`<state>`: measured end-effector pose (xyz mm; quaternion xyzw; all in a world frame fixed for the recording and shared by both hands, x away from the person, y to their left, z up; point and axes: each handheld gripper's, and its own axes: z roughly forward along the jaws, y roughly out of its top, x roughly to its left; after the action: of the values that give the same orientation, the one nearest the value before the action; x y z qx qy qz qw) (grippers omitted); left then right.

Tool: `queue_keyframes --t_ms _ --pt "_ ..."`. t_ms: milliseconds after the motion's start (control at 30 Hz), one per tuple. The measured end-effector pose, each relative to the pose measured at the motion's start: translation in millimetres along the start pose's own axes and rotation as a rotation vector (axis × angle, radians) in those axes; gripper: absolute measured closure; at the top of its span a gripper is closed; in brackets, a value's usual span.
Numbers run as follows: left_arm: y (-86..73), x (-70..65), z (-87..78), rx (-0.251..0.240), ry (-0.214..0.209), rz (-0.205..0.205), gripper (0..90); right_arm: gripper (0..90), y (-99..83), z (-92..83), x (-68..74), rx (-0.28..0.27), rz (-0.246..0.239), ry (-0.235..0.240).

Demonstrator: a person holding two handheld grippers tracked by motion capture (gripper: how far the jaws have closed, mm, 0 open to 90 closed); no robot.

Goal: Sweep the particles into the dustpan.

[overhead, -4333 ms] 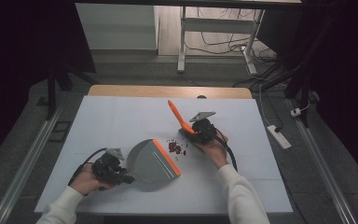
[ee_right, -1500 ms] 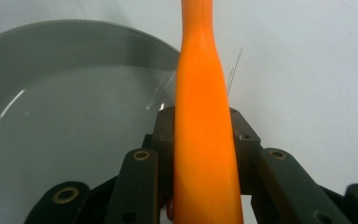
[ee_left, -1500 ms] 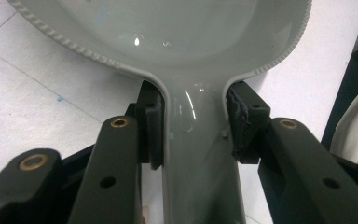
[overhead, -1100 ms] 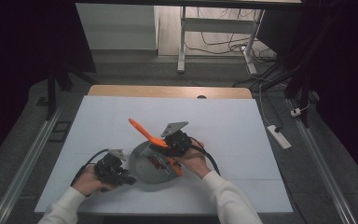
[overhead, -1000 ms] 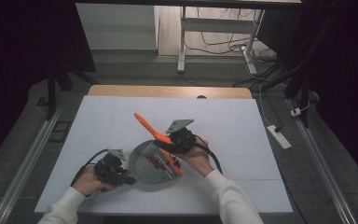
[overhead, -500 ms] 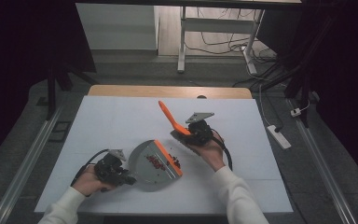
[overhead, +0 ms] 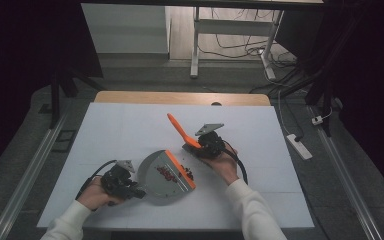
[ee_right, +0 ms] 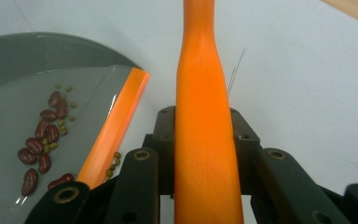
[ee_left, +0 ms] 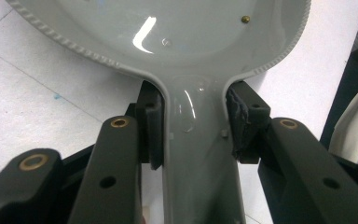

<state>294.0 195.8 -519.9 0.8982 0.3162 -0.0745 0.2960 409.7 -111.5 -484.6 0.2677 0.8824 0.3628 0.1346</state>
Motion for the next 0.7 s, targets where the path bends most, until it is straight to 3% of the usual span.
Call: queue_keyframes --t_ms 300,433,700 --pt "-0.2 0.1 -0.2 0.000 0.001 -0.001 61.4 70.3 -1.9 7.5 4.6 0.028 -0.023 0.005" --pt "-0.2 0.2 -0.1 0.001 0.001 0.000 61.4 70.4 -3.3 10.5 8.0 0.024 -0.004 0.038" --pt "-0.3 0.4 0.2 0.001 0.000 0.000 61.4 70.2 -2.4 11.7 20.1 0.027 -0.037 0.044"
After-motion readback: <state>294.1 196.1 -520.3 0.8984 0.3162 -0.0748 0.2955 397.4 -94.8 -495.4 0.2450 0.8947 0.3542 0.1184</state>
